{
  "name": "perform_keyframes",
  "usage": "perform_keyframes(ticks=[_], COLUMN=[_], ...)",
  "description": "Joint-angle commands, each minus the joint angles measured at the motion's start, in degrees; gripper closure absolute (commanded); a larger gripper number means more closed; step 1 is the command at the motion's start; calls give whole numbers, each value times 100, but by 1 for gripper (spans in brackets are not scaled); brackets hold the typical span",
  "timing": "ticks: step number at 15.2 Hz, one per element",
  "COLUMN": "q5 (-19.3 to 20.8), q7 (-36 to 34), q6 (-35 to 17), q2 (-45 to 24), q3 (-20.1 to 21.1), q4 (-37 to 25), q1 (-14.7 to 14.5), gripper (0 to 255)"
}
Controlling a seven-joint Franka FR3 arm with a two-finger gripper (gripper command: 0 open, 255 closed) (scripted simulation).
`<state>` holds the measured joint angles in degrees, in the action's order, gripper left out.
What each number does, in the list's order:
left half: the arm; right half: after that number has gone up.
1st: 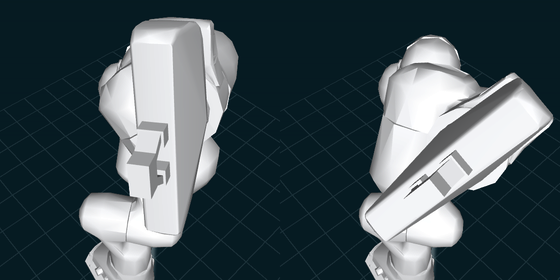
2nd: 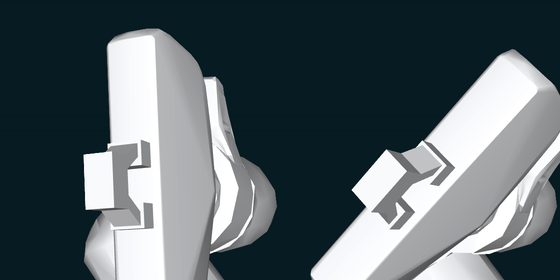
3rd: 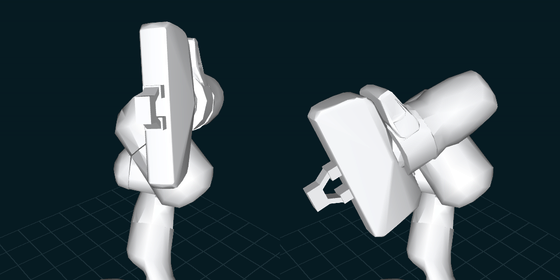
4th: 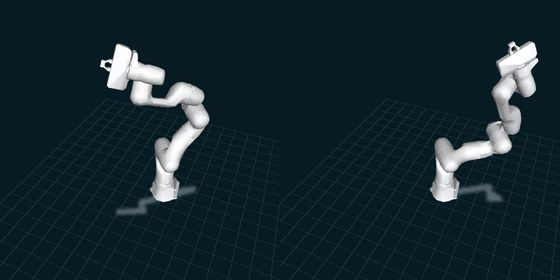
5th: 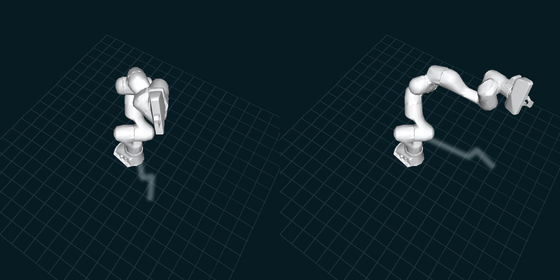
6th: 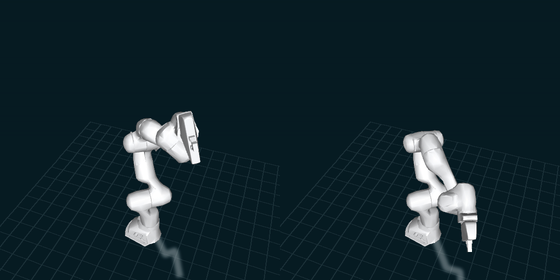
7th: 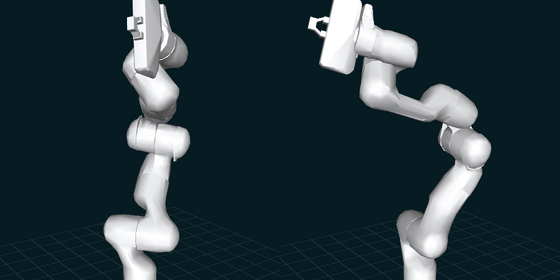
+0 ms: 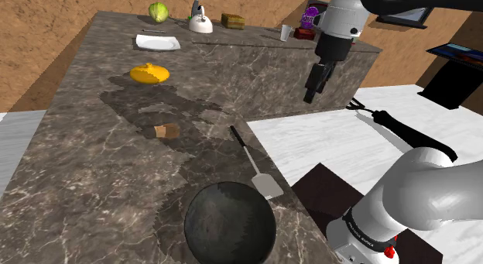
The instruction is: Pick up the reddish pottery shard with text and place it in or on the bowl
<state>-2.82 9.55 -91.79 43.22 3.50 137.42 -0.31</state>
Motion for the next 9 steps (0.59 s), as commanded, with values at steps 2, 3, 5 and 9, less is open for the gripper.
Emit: perform_keyframes(ticks=[2,3,5,9], q5=[-71,-138,-259,-443], q7=[-95,-189,-374,-739], q6=[-138,-276,-550,-1080], q2=[-122,-250,-523,-1131], q3=[91,182,363,719], q4=[-5,-16,-62,-239], q1=[-36,-70,-133,-239], gripper=[0,0,0,0])
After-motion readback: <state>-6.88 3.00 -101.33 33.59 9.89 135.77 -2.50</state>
